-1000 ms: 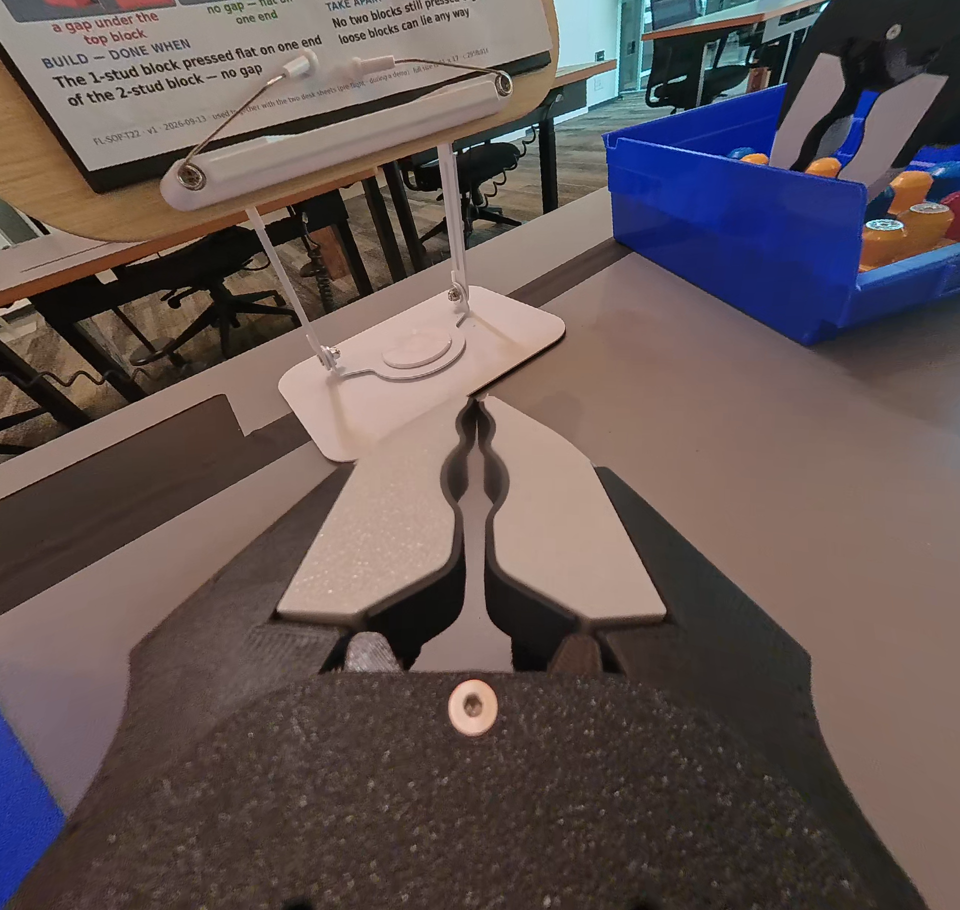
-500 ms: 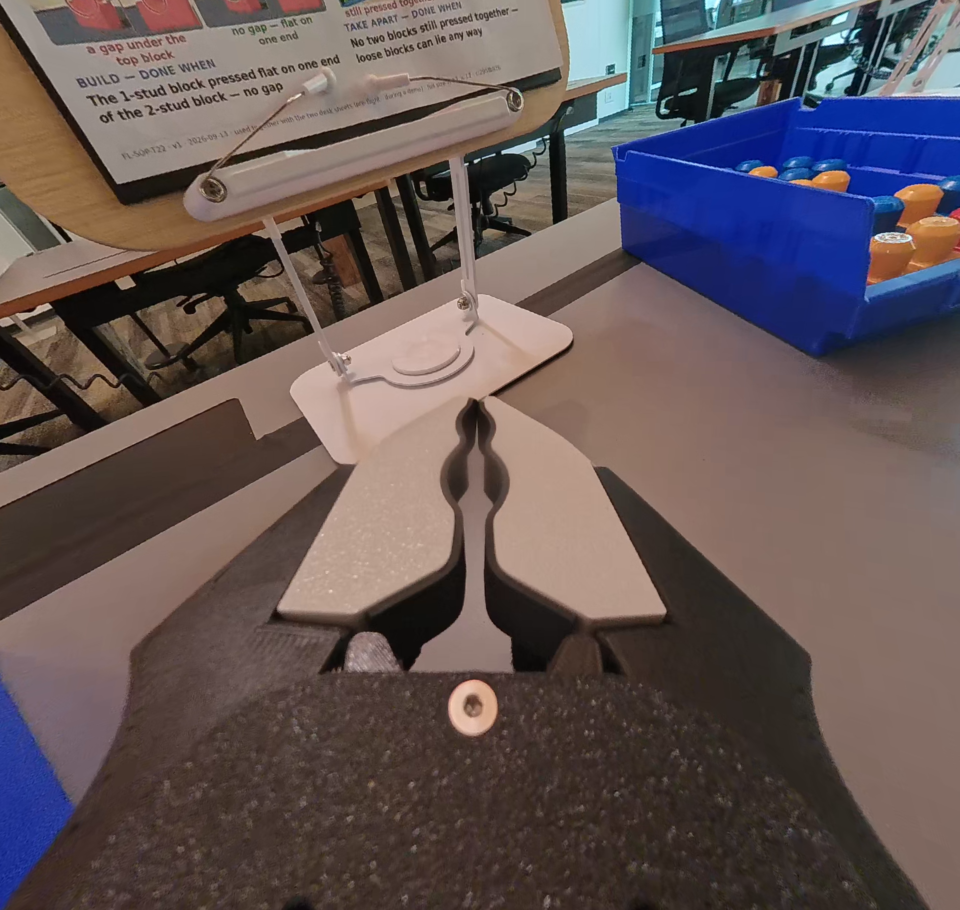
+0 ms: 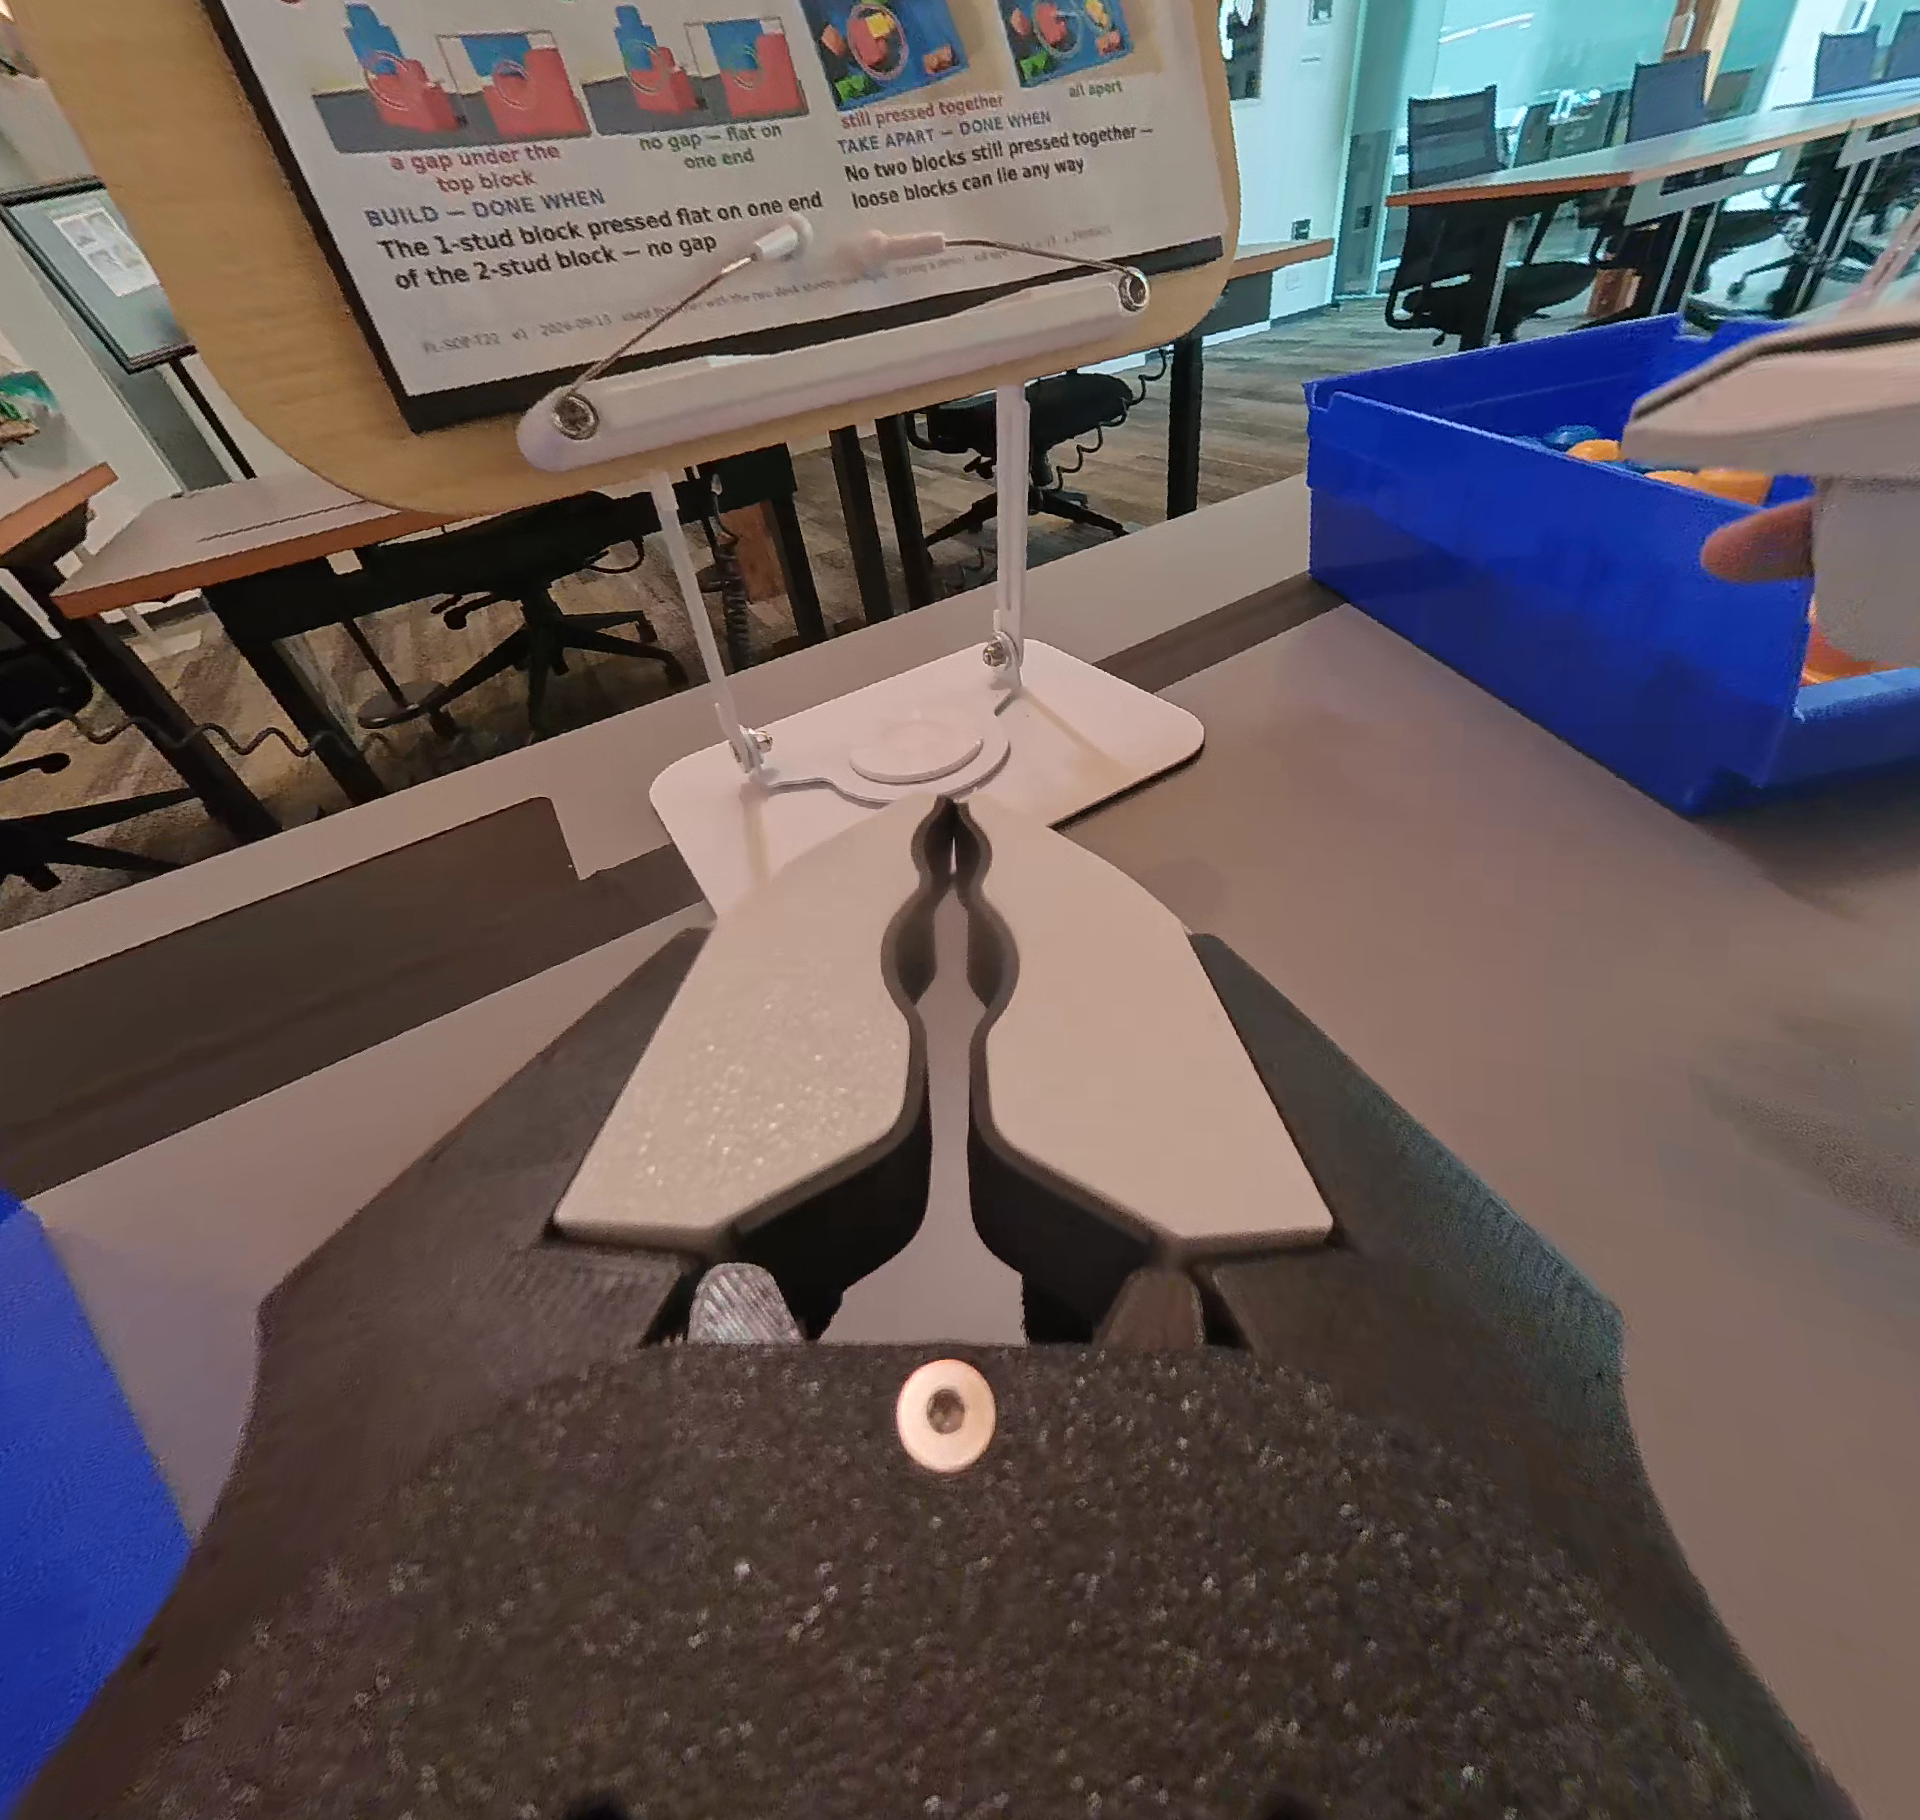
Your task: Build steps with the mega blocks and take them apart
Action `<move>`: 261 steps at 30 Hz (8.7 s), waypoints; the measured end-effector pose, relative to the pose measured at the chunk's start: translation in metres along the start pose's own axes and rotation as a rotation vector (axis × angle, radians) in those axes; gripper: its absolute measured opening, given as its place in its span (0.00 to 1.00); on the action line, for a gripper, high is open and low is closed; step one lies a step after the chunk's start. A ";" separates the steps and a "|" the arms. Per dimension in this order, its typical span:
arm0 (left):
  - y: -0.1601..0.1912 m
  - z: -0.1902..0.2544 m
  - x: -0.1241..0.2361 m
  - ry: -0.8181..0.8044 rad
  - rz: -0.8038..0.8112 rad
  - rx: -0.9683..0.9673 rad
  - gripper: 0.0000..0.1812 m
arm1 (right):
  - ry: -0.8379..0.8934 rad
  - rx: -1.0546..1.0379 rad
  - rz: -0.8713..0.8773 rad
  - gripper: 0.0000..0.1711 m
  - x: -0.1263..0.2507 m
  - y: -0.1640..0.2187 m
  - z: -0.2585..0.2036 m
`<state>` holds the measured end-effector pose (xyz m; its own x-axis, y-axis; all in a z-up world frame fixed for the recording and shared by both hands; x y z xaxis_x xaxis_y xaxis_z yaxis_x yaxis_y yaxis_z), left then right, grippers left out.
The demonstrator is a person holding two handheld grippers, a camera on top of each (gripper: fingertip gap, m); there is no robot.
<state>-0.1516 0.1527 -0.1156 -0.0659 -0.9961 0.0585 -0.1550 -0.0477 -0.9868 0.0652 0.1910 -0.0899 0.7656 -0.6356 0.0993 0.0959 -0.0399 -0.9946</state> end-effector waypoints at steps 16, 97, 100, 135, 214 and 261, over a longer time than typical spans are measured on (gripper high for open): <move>0.003 0.001 -0.001 -0.043 -0.025 0.008 0.00 | 0.052 -0.020 -0.039 0.00 0.000 0.033 0.016; -0.021 -0.140 0.177 -0.401 -0.186 0.206 0.03 | -0.317 0.015 -0.095 0.29 0.048 -0.002 -0.109; -0.029 -0.127 0.176 -0.372 -0.149 0.229 0.03 | -0.354 -0.010 -0.061 0.40 0.068 -0.004 -0.148; 0.003 0.007 0.160 -0.118 -0.212 0.307 0.12 | -0.068 -0.192 -0.172 0.15 0.094 0.034 -0.126; -0.032 0.216 0.167 0.574 -0.204 -0.032 0.21 | 0.393 -0.454 -0.066 0.03 0.253 0.058 0.109; -0.106 0.057 0.143 -0.208 0.133 -0.136 0.09 | 0.176 -0.125 0.329 0.03 0.106 -0.117 -0.039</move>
<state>-0.0887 0.0114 -0.0111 0.1074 -0.9874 -0.1162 -0.2907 0.0805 -0.9534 0.1098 0.0982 0.0358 0.6209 -0.7521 -0.2210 -0.2226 0.1011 -0.9696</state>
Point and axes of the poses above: each gripper's, where its closed fingertips meet, x back along the fingers, y out of its underside, z = x × y across the jaws, the point moved 6 cm from there along x, back along the fingers, and after that the axes turned 13 degrees about -y, right-handed, at the moved point
